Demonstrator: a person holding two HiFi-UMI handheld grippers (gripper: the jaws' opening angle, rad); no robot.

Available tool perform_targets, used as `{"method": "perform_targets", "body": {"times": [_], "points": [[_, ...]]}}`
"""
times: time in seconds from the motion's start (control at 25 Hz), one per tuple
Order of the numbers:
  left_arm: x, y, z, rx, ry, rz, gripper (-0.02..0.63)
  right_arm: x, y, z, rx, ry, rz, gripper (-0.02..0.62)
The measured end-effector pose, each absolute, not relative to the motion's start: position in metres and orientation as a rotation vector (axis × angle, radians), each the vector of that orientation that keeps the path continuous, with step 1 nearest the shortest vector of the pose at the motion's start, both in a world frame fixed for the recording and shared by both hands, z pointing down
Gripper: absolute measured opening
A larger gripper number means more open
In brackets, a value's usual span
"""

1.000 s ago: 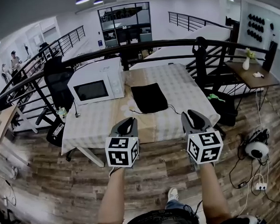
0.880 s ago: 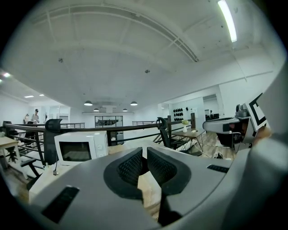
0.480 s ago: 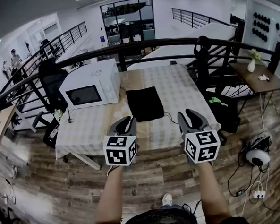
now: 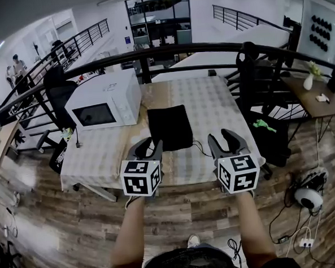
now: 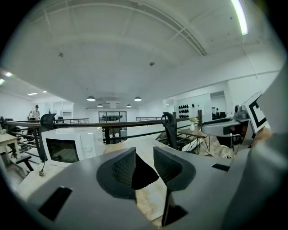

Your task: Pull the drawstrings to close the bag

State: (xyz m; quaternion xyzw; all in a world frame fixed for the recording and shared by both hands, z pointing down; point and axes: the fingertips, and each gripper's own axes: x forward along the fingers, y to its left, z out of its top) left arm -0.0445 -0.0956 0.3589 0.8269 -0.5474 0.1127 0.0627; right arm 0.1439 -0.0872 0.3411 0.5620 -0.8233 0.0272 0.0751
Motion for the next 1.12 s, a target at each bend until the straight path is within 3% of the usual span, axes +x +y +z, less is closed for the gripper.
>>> {"method": "perform_targets", "body": {"times": [0.48, 1.12], "points": [[-0.055, -0.129, 0.364, 2.422, -1.735, 0.393, 0.198, 0.155, -0.131, 0.347, 1.584, -2.535, 0.102, 0.242], [-0.084, -0.176, 0.372, 2.395, -1.776, 0.406, 0.209, 0.122, -0.186, 0.351, 1.513, -2.568, 0.102, 0.247]]}}
